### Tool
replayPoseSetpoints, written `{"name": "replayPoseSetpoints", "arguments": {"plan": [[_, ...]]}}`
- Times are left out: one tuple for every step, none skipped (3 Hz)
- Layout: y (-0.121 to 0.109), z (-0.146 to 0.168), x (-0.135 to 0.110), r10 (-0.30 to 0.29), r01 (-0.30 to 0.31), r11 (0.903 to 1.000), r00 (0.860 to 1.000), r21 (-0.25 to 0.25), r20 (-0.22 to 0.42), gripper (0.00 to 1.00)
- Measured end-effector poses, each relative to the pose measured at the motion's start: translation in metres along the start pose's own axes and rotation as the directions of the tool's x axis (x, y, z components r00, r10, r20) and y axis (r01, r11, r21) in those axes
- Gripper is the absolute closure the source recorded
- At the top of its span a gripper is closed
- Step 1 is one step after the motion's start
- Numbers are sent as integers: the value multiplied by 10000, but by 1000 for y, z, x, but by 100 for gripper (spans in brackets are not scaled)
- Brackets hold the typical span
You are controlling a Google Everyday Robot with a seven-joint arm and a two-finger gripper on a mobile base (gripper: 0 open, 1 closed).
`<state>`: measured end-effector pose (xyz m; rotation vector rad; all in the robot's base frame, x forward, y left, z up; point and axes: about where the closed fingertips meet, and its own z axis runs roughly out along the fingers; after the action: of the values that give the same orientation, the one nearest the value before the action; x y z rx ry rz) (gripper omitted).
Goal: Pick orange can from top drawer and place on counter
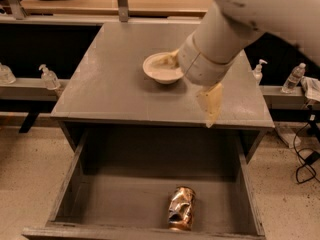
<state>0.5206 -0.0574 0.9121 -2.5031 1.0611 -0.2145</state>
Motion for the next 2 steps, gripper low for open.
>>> {"name": "replayPoseSetpoints", "arguments": {"plan": [[46, 46, -37, -1808, 1940, 9767, 9742, -920, 1348, 0], [145, 90, -48, -2496, 2928, 9432, 9364, -1572, 2466, 0]]}}
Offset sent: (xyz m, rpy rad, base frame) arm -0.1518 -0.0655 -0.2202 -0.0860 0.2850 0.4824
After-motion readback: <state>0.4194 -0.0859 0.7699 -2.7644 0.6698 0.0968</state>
